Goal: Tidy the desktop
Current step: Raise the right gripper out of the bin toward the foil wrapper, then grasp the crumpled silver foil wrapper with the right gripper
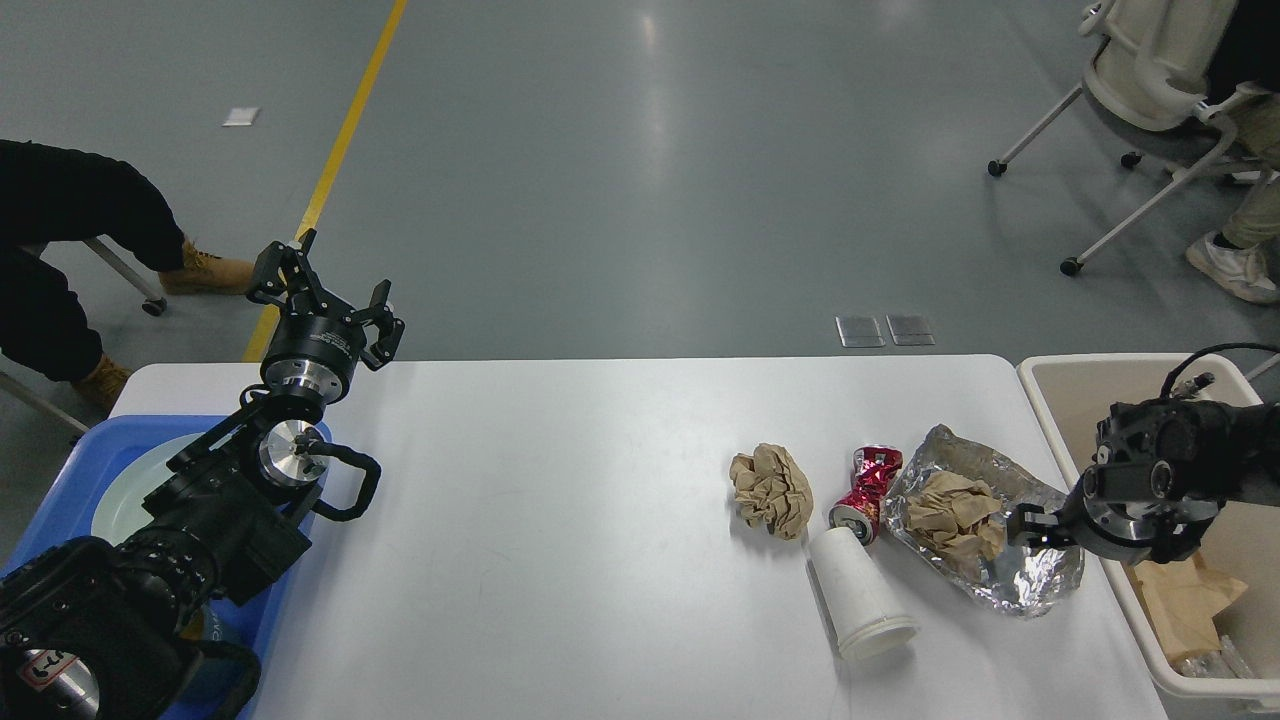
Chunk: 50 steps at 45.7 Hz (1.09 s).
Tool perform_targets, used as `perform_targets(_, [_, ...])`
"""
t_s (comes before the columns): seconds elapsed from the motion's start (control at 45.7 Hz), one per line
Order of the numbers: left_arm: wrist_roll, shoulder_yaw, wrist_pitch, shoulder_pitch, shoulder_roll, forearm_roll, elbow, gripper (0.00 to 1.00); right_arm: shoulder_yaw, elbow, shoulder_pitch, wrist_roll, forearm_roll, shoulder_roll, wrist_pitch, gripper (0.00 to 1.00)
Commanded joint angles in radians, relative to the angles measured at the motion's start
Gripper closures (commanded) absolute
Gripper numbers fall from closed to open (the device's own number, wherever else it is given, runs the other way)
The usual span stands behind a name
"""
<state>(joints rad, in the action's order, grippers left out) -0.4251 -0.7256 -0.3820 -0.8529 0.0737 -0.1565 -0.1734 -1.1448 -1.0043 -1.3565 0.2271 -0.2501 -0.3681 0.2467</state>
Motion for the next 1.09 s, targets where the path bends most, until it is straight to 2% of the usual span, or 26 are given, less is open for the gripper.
perform_targets(0.0, [0.0, 0.0, 0.0, 0.0, 0.0, 0.0, 0.0, 0.04, 0.017, 0.067, 0.071, 0.0, 0.0, 0.001, 0.0, 0.06])
perform_targets(0.263, [0.0, 0.0, 0.0, 0.0, 0.0, 0.0, 0.0, 0.04, 0.054, 0.141, 0.155, 0.0, -0.003, 0.004, 0.0, 0.06])
perform_targets(0.306, [0.0, 0.0, 0.0, 0.0, 0.0, 0.0, 0.0, 0.04, 0.065, 0.151, 0.168, 0.0, -0.005, 0.006, 0.0, 0.09])
perform_targets(0.328, [0.0, 0.0, 0.0, 0.0, 0.0, 0.0, 0.0, 0.04, 0.069, 0.156, 0.175, 0.0, -0.005, 0.008, 0.0, 0.14])
perform_targets(0.372, [0.0, 0.0, 0.0, 0.0, 0.0, 0.0, 0.0, 0.04, 0.08, 0.161, 0.184, 0.0, -0.003, 0.008, 0.008, 0.36])
perform_targets(0.394, [0.0, 0.0, 0.0, 0.0, 0.0, 0.0, 0.0, 0.04, 0.083, 0.161, 0.185, 0.001, -0.002, 0.008, 0.016, 0.51])
perform_targets(0.438, [-0.001, 0.0, 0.0, 0.0, 0.0, 0.0, 0.0, 0.04, 0.088, 0.153, 0.186, 0.001, 0.0, 0.008, 0.029, 0.9])
perform_targets(0.46, [0.0, 0.0, 0.0, 0.0, 0.0, 0.0, 0.0, 0.04, 0.088, 0.153, 0.186, 0.001, 0.0, 0.008, 0.045, 1.0])
perform_targets(0.613, [0.0, 0.0, 0.0, 0.0, 0.0, 0.0, 0.0, 0.04, 0.138, 0.174, 0.186, 0.001, 0.002, 0.003, 0.106, 1.0])
perform_targets(1.072, [0.0, 0.0, 0.0, 0.0, 0.0, 0.0, -0.001, 0.04, 0.163, 0.174, 0.18, 0.001, -0.003, -0.003, 0.12, 1.0])
